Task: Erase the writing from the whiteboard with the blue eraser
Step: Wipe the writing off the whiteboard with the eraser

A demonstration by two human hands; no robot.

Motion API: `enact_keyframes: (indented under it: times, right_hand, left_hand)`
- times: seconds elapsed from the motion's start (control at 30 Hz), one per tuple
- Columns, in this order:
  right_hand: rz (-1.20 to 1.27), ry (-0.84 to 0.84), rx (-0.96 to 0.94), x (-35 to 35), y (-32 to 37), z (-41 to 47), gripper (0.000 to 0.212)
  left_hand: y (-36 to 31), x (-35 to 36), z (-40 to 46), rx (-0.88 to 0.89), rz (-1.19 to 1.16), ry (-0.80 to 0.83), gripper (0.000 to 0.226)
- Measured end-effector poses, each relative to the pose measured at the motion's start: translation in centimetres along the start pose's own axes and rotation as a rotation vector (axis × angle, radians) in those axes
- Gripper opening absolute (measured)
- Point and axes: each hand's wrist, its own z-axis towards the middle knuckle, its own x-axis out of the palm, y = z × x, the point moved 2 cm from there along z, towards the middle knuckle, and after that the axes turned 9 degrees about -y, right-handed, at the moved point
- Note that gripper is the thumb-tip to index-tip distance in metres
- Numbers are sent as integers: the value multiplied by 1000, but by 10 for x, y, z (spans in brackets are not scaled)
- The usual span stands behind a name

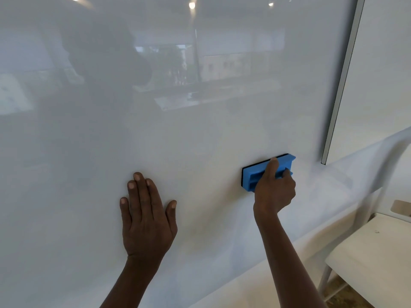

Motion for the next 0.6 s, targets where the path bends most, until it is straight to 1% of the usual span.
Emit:
enact_keyframes:
  times: [0.17, 0.27, 0.33, 0.4, 0.43, 0.5, 0.6]
  right_hand:
    - [-10, -6, -118, 7, 27, 8, 48]
    - [-16, -14, -203, 16, 45, 13, 44]
    - [-31, -15, -264, 20, 58, 16, 50]
    - [-30, -8, -310, 22, 69, 19, 63]
    - [-27, 8, -331, 22, 77, 19, 64]
    - [-33, 51, -372, 22, 93, 14, 59]
    - [-55, 83, -556, 21, 118, -2, 55]
  left_hand:
    - [0, 1, -1, 4, 2, -1, 71]
    - [1, 2, -2, 2, 3, -13, 73]
    - [0, 2, -2, 6, 3, -16, 73]
    - [0, 2, -2, 9, 7, -21, 73]
    - [0, 2, -2, 10, 7, -22, 73]
    - [0, 2, -3, 12, 9, -26, 72]
    - [0, 2, -3, 11, 5, -29, 72]
